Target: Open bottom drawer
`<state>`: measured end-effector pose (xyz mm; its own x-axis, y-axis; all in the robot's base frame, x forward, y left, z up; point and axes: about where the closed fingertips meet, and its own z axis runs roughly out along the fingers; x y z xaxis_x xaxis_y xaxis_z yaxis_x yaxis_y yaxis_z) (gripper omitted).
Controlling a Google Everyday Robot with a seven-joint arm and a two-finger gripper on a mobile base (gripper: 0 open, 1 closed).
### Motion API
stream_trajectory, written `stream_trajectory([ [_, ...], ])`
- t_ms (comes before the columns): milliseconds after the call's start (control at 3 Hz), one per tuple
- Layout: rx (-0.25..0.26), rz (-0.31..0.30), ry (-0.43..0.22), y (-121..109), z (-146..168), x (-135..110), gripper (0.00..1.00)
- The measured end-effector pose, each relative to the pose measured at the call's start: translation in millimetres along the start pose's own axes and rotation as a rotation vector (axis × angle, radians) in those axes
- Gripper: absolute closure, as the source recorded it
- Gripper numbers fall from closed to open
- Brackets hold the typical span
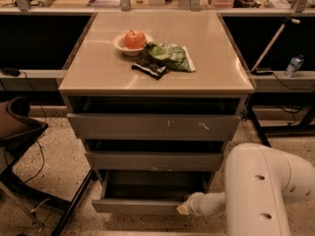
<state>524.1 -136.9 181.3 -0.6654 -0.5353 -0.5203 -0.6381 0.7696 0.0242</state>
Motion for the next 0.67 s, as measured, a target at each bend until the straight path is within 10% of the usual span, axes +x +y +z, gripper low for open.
stream_trajectory([
  [667, -0.034, 0.0, -0.032, 9.2, -10.5, 17.9, 1.0],
])
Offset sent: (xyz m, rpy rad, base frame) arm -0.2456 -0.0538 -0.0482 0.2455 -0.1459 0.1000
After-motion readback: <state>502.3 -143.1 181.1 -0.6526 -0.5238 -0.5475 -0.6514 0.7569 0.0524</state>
